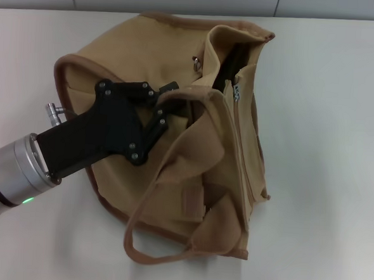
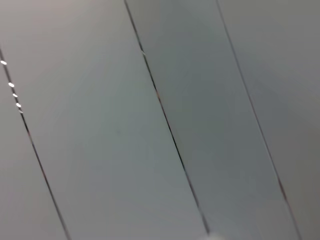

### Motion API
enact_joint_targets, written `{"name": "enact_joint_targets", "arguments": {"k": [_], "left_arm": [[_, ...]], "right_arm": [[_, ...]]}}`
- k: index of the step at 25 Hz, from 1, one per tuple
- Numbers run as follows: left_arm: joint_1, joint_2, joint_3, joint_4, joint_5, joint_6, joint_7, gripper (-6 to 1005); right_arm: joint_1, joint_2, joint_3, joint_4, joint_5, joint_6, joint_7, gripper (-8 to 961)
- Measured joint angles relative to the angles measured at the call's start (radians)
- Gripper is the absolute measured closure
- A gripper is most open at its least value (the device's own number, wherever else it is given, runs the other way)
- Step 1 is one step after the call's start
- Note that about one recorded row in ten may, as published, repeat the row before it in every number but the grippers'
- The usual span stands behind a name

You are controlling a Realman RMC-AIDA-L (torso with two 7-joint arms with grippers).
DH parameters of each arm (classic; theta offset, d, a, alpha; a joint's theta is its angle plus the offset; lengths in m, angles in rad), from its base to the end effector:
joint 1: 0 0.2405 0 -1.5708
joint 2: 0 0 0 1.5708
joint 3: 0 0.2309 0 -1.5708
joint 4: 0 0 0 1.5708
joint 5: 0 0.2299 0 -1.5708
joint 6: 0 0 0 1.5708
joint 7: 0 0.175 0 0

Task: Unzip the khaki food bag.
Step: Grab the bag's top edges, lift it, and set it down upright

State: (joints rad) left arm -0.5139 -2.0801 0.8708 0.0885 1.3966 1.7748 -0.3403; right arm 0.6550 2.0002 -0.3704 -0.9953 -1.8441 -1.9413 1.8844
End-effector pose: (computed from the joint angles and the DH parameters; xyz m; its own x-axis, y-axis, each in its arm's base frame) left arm -0.2078 0.2832 -0.0516 0.5830 -0.3241 0.7450 0.1475 -0.8595 -0.4893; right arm 0.1606 0.3608 0.1377 0.6102 -0.2896 -0.7374 -0.4595 -0.8876 -0.0317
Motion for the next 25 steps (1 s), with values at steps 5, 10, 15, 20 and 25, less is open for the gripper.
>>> {"name": "enact_joint_targets", "arguments": {"k": [5,10,15,20,25], "left_arm": [[0.000,0.000,0.001,-0.001,0.001,-0.006,0.000,917],[0.001,0.000,0.001,-0.004,0.000,-0.013,0.000,917],[0.001,0.000,0.001,-0.005,-0.001,-0.019,0.000,917],[-0.002,0.000,0.000,-0.006,0.001,-0.024,0.000,917],[-0.007,0.000,0.001,-0.009,0.001,-0.025,0.000,917]], "right_arm": [[0.026,-0.089,-0.134,-0.094,0.003,-0.063,0.233,225],[0.012,-0.080,-0.162,-0.114,0.062,-0.232,0.161,224],[-0.103,-0.012,-0.246,-0.118,0.116,-0.237,-0.067,224],[-0.160,0.048,-0.268,-0.089,0.111,-0.217,-0.227,225],[-0.158,0.060,-0.270,-0.024,0.108,-0.150,-0.275,226]]}}
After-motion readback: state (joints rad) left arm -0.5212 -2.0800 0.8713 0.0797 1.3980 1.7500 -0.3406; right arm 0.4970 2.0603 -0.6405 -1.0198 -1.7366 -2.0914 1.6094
